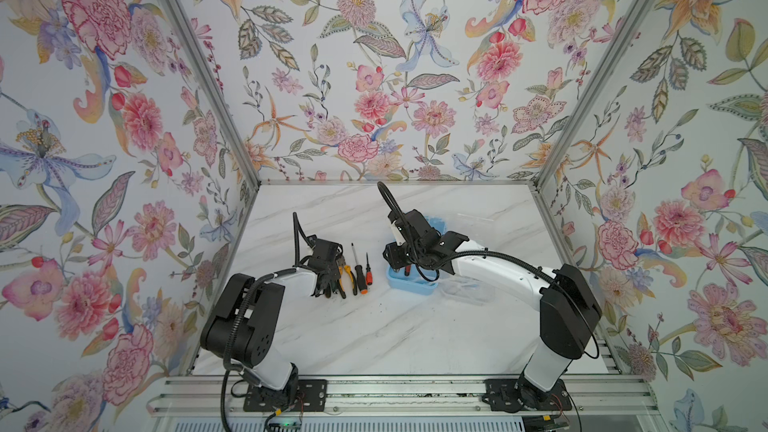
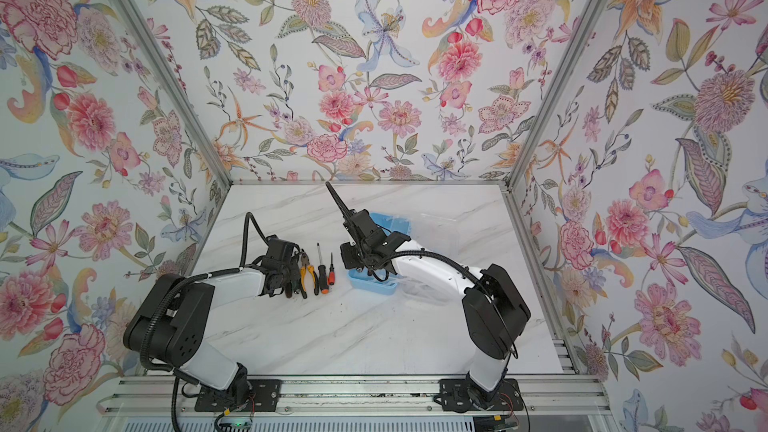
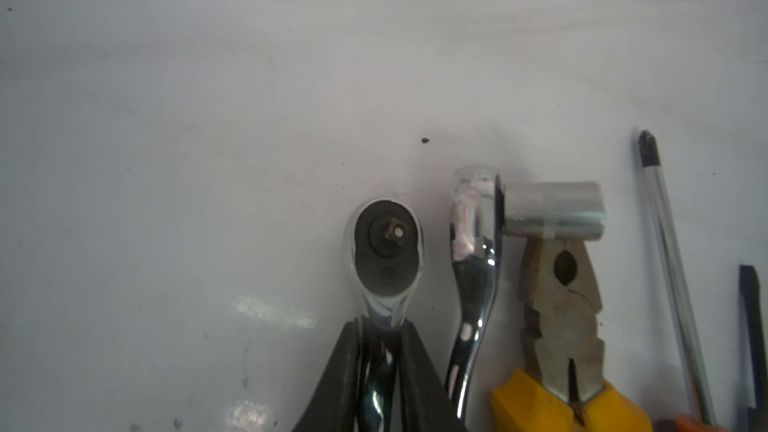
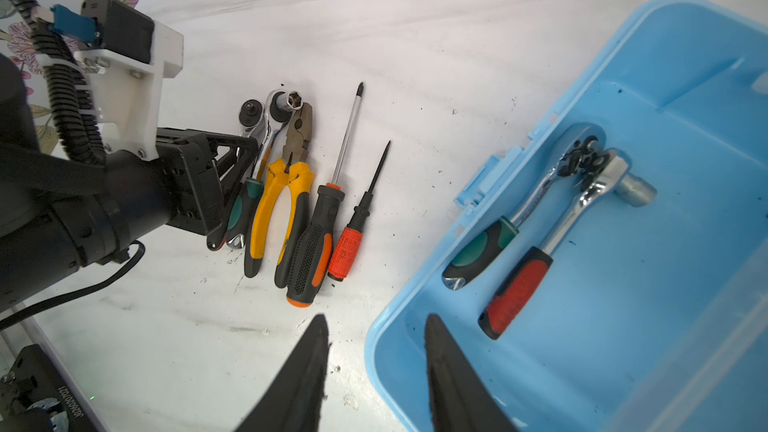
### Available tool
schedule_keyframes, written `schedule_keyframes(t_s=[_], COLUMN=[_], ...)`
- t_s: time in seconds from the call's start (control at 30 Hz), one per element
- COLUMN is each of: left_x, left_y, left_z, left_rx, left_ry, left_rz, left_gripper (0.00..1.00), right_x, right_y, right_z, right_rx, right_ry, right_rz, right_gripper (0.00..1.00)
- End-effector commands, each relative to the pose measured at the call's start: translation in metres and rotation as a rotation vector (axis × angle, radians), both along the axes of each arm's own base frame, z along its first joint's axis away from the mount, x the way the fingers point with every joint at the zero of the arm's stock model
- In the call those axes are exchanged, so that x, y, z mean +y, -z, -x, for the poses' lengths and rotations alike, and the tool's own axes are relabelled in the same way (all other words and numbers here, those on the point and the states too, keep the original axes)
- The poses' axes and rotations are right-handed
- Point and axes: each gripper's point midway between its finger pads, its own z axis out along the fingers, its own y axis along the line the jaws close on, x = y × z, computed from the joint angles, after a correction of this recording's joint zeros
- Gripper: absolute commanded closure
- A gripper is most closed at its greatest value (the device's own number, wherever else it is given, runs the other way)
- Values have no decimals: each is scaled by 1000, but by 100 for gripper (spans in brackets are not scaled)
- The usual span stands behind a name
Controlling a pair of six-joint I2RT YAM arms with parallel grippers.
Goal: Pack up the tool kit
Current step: 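Lift the small ratchet and carry it over the blue box, then lower the small ratchet into the box beside the other ratchets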
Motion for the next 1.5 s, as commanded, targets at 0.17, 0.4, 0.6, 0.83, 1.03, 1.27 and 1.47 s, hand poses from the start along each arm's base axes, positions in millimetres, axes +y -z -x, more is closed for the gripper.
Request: schedule_keyframes(t_s=[0.17,0.4,0.6,0.83,1.03,1.27,1.47], left_x=[0,2,-6,-47,-146,-248,-283], left_y=[20,6,-67,-172,-229,-205,-150], left_z=[7,6,-10,-26,-33,-45,-52], left_rx=[77,57,-98,-348,-435,-357,-231], left_ry=[20,16,30,81,301,527,609], left_rz=[-7,-17,38,205,309,378,283], left_gripper=[100,100,100,100,100,100,100], right_x=[1,2,-1,-36,-71,-111,-120], right_y=[0,0,-12,-30,-42,-48,-44], right_z=[-8,-8,-11,-28,-39,-45,-39], right_rx=[11,18,17,-42,-75,-98,-91], right_ry=[17,18,36,187,300,403,416], right_rz=[-11,-17,-78,-173,-250,-271,-261], right_gripper=[60,60,60,60,60,59,59])
